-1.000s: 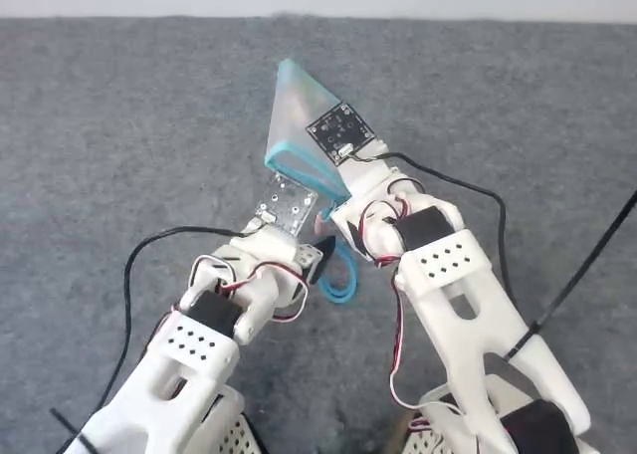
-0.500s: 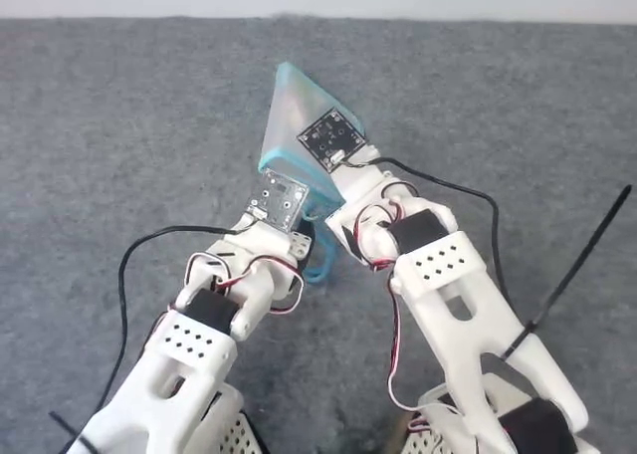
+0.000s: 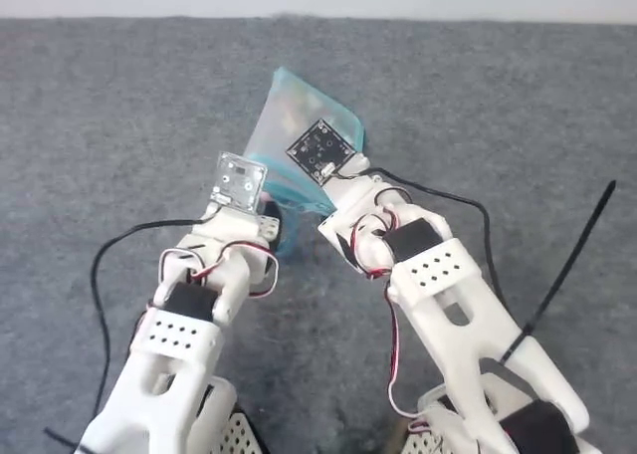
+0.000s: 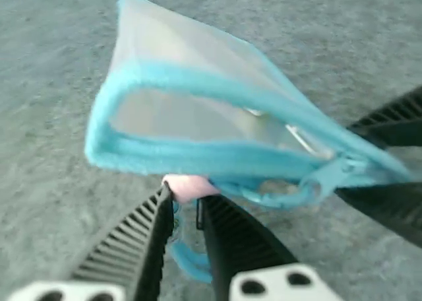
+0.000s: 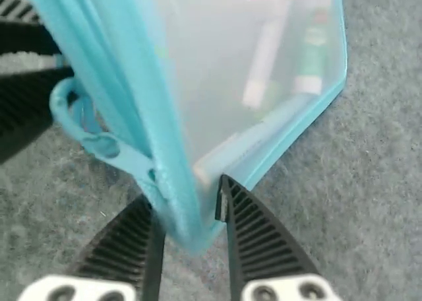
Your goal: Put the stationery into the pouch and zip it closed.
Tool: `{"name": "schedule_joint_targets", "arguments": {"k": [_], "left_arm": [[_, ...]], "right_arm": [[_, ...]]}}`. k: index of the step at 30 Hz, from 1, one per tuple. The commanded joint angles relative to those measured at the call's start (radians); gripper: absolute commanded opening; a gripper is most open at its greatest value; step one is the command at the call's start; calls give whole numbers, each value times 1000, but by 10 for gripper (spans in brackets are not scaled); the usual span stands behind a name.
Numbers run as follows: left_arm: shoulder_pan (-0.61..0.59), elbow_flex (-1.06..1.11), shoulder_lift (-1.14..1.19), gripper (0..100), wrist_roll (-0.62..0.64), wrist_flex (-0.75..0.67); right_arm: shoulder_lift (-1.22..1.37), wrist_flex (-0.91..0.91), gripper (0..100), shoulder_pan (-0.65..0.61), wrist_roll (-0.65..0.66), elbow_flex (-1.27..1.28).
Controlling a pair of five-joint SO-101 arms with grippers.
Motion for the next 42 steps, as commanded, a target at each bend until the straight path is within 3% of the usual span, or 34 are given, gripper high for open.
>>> {"name": "schedule_joint_targets", "arguments": {"k": [1,10,15,17,20,26,34,42], "left_arm": [[-87,-90,0,10,-6,-32],[-187,-96,0,10,-3,-60],[-178,-94,0,10,-3,-52],[-144,-93,0,13,-18,-35],[-52,-116,0,25,-144,61],[100,-124,0,136,-210,180],[126,-120,0,145,-242,193],[158,-177,-175,70,-334,454]], "right_arm": [[4,1,6,42,12,15],[5,1,6,45,12,15],[5,1,6,45,12,15],[5,1,6,45,12,15],[-4,4,6,45,5,15],[-41,81,6,45,3,-15],[-113,125,6,39,-32,-23],[-85,119,6,45,-32,-29]]}}
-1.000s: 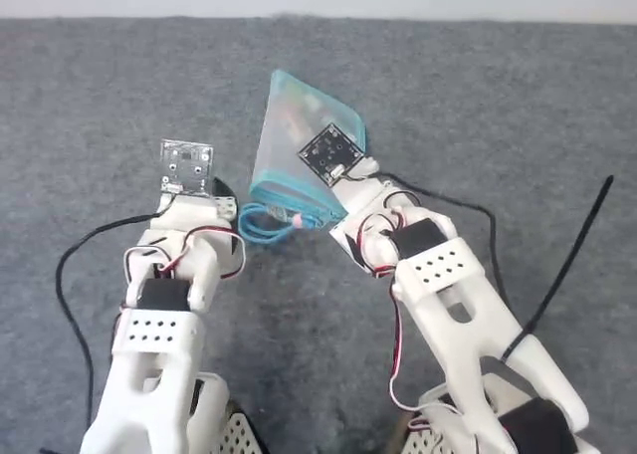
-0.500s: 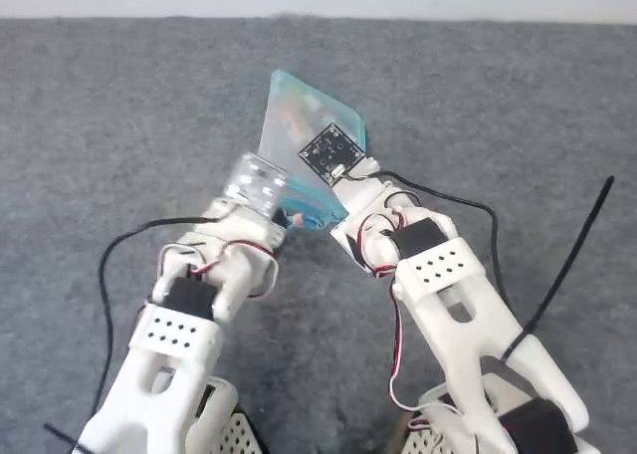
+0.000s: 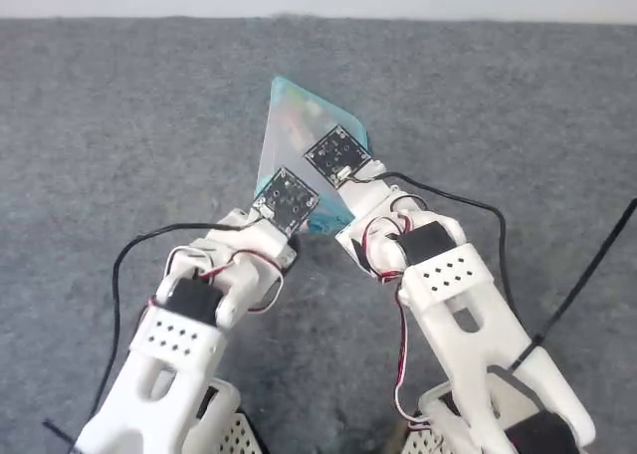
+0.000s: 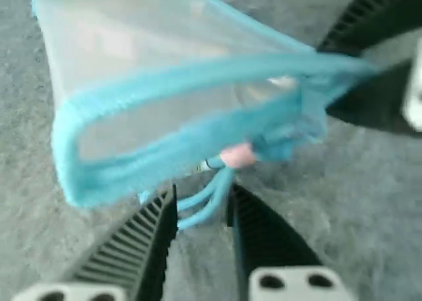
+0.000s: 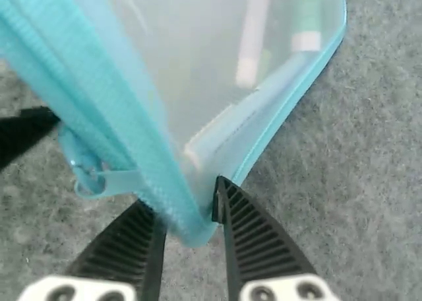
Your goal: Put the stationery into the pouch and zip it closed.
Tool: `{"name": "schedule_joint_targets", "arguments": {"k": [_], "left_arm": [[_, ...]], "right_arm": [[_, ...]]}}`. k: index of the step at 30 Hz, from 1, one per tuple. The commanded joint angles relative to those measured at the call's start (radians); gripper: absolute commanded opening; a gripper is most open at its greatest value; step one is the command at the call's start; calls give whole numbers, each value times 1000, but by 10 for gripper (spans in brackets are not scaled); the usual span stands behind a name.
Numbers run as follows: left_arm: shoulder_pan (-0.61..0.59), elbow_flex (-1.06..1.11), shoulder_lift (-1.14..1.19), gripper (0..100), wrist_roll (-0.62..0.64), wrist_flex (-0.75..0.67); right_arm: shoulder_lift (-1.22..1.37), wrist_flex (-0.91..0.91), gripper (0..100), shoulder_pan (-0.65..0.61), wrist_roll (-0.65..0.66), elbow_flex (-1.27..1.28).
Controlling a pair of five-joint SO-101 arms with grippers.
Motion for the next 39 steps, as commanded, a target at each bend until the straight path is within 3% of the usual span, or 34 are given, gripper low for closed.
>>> {"name": "schedule_joint_targets", "arguments": {"k": [1,8,14,21,27,39], "left_arm": [[38,-48,-143,70,-11,72],[46,50,-207,181,29,-32],[48,97,-206,184,44,-107],[41,203,-206,184,54,-299],[40,213,-207,185,198,-358],[40,248,-207,185,210,-419]], "right_arm": [[-24,7,6,16,-18,-57],[-33,8,6,16,-51,-57],[-35,15,6,10,-52,-57],[-35,27,6,8,-68,-57],[-36,22,6,7,-140,-57],[-151,93,6,-96,-98,-41]]}}
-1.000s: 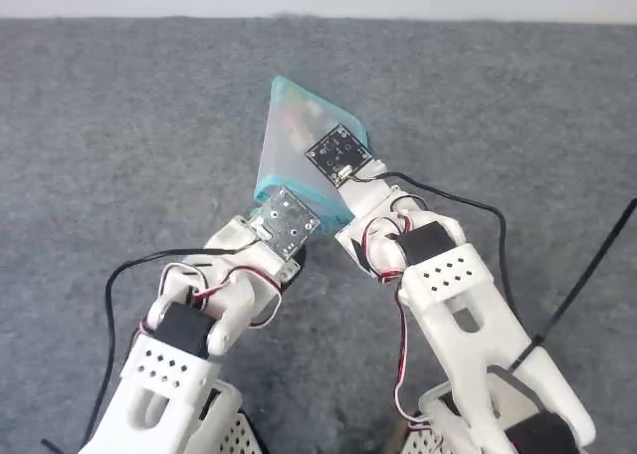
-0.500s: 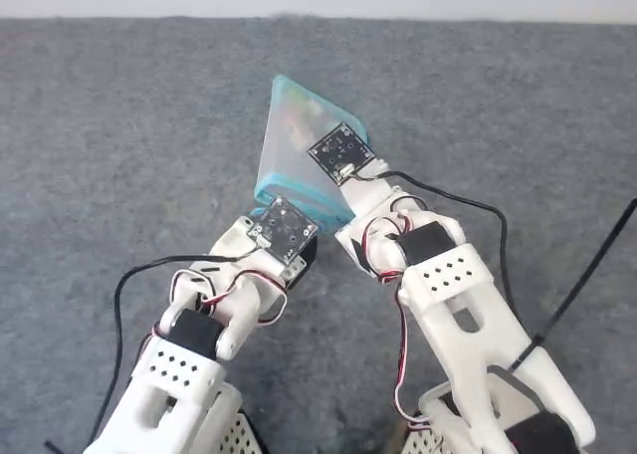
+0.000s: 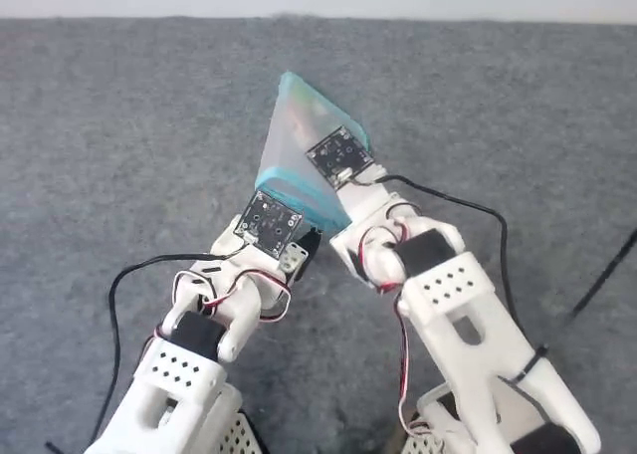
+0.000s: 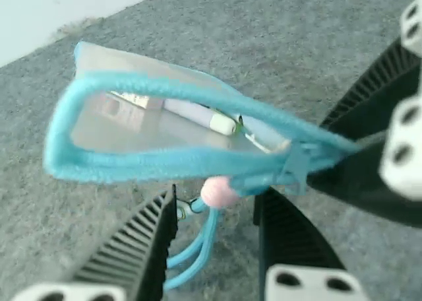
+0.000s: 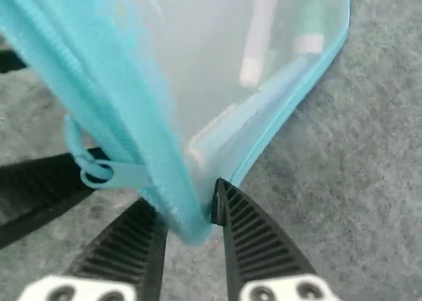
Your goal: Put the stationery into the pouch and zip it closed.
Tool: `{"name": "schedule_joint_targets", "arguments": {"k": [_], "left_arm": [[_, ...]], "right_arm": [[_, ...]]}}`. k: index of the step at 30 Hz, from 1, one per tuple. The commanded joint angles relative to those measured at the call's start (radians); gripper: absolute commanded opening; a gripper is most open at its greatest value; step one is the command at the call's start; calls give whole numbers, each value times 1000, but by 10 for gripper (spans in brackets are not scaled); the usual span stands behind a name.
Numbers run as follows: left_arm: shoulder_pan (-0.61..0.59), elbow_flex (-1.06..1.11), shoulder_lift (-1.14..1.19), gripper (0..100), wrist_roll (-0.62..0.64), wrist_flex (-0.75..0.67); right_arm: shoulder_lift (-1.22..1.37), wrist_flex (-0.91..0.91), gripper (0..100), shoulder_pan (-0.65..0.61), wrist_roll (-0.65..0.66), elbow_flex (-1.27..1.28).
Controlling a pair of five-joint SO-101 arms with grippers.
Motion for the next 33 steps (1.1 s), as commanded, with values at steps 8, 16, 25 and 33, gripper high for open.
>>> {"name": "schedule_joint_targets", "arguments": {"k": [8,16,25,33], "left_arm": [[3,-12,-28,129,15,-35],[-25,-21,-35,10,2,-35],[-253,-87,-29,10,0,-34],[-249,-84,-29,10,0,-34]], "right_arm": [[-68,-2,6,-36,26,-28],[-67,-53,6,-28,89,9],[-67,-96,6,58,129,23],[-59,-96,6,62,140,23]]}}
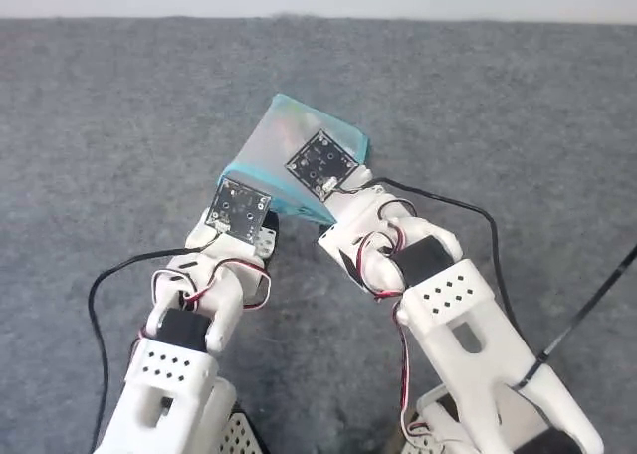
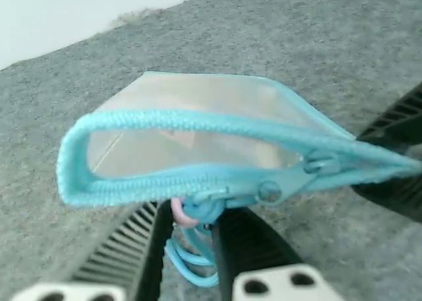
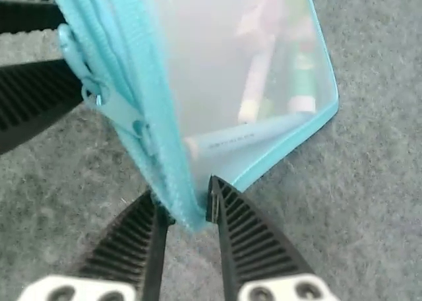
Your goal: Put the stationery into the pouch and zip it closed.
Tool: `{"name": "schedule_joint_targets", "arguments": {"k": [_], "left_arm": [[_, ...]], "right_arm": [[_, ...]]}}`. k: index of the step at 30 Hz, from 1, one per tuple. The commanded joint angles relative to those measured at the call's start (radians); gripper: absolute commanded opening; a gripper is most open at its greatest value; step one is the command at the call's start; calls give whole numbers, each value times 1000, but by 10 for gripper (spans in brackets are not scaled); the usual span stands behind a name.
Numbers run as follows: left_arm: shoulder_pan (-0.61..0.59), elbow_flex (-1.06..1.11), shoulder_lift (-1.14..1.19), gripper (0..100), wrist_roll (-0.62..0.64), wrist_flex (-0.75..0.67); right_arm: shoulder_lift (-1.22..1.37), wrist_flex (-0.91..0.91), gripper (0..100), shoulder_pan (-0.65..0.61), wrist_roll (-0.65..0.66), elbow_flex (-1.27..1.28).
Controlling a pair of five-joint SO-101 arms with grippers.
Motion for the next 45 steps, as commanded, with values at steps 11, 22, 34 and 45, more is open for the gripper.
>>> {"name": "schedule_joint_targets", "arguments": {"k": [11,22,34,45], "left_arm": [[-141,-73,-29,10,52,-51],[-173,-76,-29,10,57,-55],[-173,-76,-31,10,57,-55],[-175,-76,-34,10,57,-54]], "right_arm": [[159,-105,6,163,26,-26],[179,-119,6,285,32,-58],[179,-140,6,389,26,-77],[189,-140,6,440,25,-101]]}}
